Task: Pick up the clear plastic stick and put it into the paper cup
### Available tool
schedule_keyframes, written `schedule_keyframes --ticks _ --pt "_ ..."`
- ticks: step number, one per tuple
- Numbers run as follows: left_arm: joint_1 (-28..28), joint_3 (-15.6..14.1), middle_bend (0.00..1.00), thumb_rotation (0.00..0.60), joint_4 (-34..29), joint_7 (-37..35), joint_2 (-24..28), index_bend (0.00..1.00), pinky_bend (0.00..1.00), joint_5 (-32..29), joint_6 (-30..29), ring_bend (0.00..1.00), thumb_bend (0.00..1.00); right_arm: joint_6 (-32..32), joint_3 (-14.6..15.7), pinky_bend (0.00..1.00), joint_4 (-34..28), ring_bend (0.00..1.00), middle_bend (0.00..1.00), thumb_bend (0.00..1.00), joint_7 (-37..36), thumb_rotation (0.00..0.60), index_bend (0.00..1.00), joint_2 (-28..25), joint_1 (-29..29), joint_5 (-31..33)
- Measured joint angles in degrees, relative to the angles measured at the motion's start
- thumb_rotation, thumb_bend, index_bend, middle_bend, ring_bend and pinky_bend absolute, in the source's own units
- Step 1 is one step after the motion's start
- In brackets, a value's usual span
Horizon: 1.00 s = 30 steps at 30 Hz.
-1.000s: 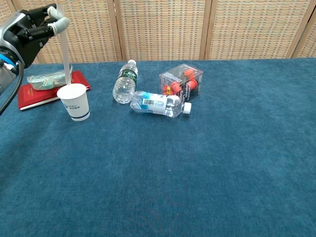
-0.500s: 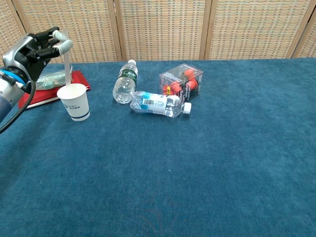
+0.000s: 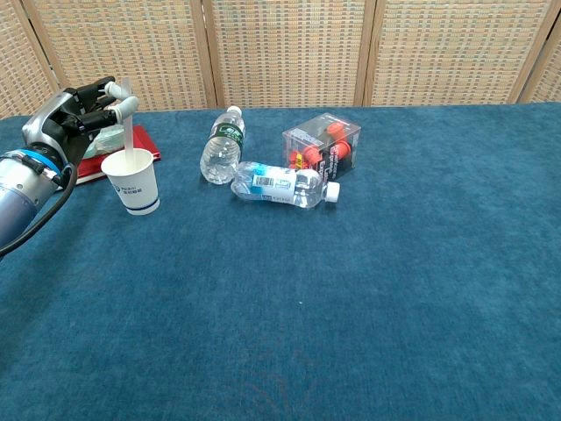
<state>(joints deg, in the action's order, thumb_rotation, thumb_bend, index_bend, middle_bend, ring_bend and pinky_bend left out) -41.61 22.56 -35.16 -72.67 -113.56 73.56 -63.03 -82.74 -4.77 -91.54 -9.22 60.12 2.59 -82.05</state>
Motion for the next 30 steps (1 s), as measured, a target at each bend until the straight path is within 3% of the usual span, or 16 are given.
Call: schedule_keyframes --ticks 2,7,10,18,23,28,30 --pt "0.02 0.02 0.00 0.600 0.40 0.05 -0.18 0.53 0.00 -0.21 0.22 0.00 0.39 -0.05 0.03 0.00 0.01 0.00 0.00 0.00 -0.04 0.600 0.00 -0.03 -0.02 -0.09" --pt "0.53 -1.33 0.00 0.600 0.26 -0.42 0.50 0.18 0.00 0.97 -0.02 0.00 0.39 -0.24 0.12 0.00 -0.13 0.00 0.00 0.00 -0.32 0.600 0.00 -0.07 -0.07 -0.42" --pt "1.14 -2.65 0.00 0.600 -0.51 -0.75 1.47 0.04 0.00 2.21 -0.73 0.00 0.39 -0.22 0.19 0.00 -0.33 0.00 0.00 0.00 -1.14 0.600 0.00 -0.20 -0.06 -0.70" --pt "3.53 -3.89 0.00 0.600 -5.58 -0.44 5.26 0.00 0.00 4.63 -6.92 0.00 0.39 -1.02 0.44 0.00 -0.54 0.00 0.00 0.00 -1.18 0.600 0.00 -0.36 -0.35 -1.51" --pt "6.63 -5.67 0.00 0.600 -12.69 2.53 10.69 0.00 0.00 6.62 -10.96 0.00 0.37 -1.56 0.60 0.00 -0.69 0.00 0.00 0.00 -0.94 0.600 0.00 -0.39 -0.53 -2.04" --pt "9.53 -8.65 0.00 0.600 -20.00 10.74 18.74 0.00 0.00 8.54 -12.15 0.00 0.19 -2.17 0.74 0.00 -0.89 0.00 0.00 0.00 -0.39 0.600 0.00 -0.32 -0.73 -2.50" --pt "10.36 -9.77 0.00 0.600 -21.96 15.09 20.81 0.00 0.00 9.13 -12.22 0.00 0.17 -2.47 0.77 0.00 -0.98 0.00 0.00 0.00 -0.17 0.600 0.00 -0.28 -0.82 -2.69"
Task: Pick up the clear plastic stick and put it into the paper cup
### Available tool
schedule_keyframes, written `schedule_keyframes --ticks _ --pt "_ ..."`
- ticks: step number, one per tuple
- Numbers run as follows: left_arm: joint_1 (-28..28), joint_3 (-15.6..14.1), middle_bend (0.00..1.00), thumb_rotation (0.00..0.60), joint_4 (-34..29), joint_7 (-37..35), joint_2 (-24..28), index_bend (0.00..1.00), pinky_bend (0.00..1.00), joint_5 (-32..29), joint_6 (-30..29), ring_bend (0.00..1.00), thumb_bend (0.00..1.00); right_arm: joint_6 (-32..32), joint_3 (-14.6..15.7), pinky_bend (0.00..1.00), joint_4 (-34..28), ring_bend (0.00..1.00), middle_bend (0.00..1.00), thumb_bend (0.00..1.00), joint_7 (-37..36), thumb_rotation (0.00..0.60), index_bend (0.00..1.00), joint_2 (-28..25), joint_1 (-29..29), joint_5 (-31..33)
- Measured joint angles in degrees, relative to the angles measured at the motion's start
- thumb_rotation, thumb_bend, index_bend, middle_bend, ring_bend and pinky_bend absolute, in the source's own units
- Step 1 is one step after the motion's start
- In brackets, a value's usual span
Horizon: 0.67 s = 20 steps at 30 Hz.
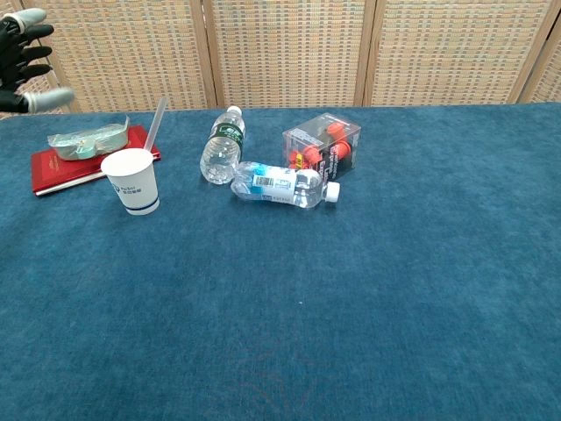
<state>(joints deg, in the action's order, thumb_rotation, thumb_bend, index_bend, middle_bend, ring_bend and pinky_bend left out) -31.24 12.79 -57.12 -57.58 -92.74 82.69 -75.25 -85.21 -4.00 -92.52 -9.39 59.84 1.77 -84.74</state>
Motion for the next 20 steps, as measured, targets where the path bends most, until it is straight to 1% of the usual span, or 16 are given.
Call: schedule_keyframes --ticks 6,9,11,13,16,20 --pt "3.22 -3.31 0.00 0.600 -8.42 17.64 7.89 0.00 0.00 0.92 -0.46 0.00 0.16 -0.85 0.08 0.00 -0.19 0.00 0.00 0.00 0.32 0.600 0.00 0.10 -0.27 -0.57" --pt "5.48 -5.17 0.00 0.600 -15.23 28.76 13.26 0.00 0.00 0.69 -0.81 0.00 0.16 -1.23 0.15 0.00 -0.25 0.00 0.00 0.00 0.33 0.600 0.00 0.11 -0.40 -0.92" --pt "6.99 -6.29 0.00 0.600 -19.74 34.91 16.33 0.00 0.00 0.45 -1.29 0.00 0.16 -1.38 0.21 0.00 -0.28 0.00 0.00 0.00 0.30 0.600 0.00 0.10 -0.47 -1.09" --pt "9.06 -7.70 0.00 0.600 -25.51 41.49 19.86 0.00 0.00 0.17 -2.20 0.00 0.16 -1.62 0.27 0.00 -0.34 0.00 0.00 0.00 0.24 0.600 0.00 0.07 -0.55 -1.33" --pt "12.55 -9.92 0.00 0.600 -33.34 49.05 24.53 0.00 0.00 0.03 -4.40 0.00 0.16 -1.98 0.38 0.00 -0.43 0.00 0.00 0.00 0.09 0.600 0.00 -0.01 -0.69 -1.69" --pt "17.83 -13.17 0.00 0.600 -40.41 56.75 28.50 0.00 0.00 0.74 -8.87 0.00 0.16 -2.71 0.50 0.00 -0.53 0.00 0.00 0.00 -0.40 0.600 0.00 -0.22 -0.98 -2.22"
